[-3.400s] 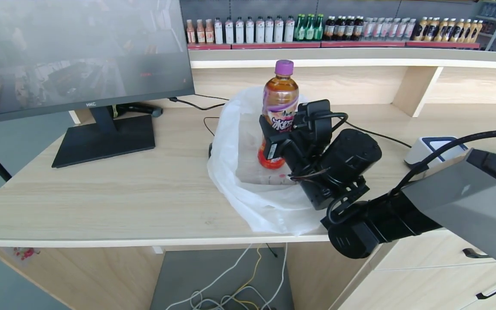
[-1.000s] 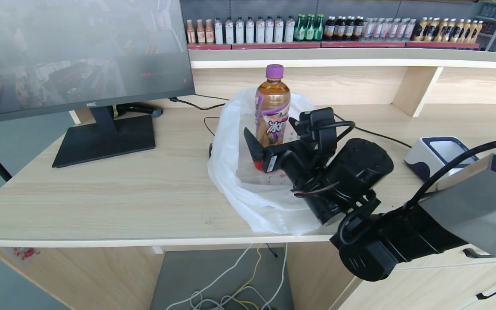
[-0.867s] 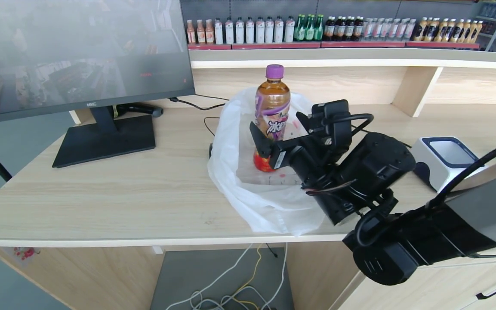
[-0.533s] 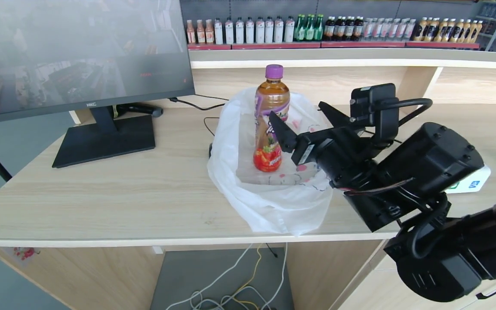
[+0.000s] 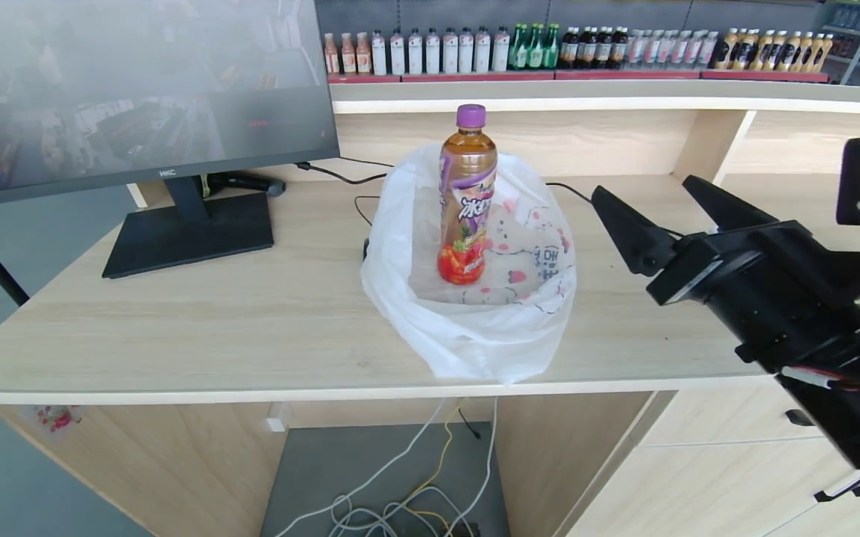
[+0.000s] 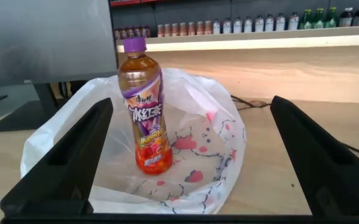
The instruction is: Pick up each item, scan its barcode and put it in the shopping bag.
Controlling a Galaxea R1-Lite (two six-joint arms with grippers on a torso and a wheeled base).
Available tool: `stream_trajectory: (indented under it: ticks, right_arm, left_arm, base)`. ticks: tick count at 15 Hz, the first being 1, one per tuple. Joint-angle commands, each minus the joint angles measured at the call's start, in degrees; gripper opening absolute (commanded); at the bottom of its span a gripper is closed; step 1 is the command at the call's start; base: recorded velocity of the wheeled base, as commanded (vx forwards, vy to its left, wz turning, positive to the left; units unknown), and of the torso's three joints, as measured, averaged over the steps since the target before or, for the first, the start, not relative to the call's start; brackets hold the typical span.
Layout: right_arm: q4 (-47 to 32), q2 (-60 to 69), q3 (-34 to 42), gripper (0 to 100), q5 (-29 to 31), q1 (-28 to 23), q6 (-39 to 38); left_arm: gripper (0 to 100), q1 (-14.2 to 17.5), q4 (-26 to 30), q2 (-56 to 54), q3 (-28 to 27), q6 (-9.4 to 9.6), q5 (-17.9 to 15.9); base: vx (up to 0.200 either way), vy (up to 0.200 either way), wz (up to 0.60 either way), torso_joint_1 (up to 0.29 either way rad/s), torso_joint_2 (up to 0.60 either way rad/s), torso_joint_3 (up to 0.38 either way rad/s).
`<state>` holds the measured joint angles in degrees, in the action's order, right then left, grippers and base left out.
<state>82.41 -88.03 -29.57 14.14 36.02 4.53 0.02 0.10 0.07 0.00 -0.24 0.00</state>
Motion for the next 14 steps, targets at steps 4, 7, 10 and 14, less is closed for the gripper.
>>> stream_trajectory:
  ticks: [4,7,10,14]
  right_arm:
    - [0.9,6.7,3.6,100,0.7,-2.4,-0.4]
    - [1.0,6.8,4.2,100,0.6,-2.4,-0.5]
    - [1.0,8.0,4.9,100,0.7,-2.5,-0.5]
    - [1.0,8.7,5.5,100,0.6,-2.6,-0.5]
  left_arm:
    - [100,0.1,0.0,0.0,0.0,0.07,0.0]
    - [100,0.1,0.0,0.0,0.0,0.16,0.0]
    - [100,0.1,0.0,0.0,0.0,0.07,0.0]
    - [100,0.0,0.0,0.0,0.0,-0.02,0.0]
  base:
    - [0.000,0.000,0.00,0.000,0.00,0.000]
    - [0.000,0.000,0.00,0.000,0.00,0.000]
    - [0.000,-0.067,0.00,0.001,0.00,-0.001]
    - [0.000,-0.200,0.00,0.002,0.00,-0.001]
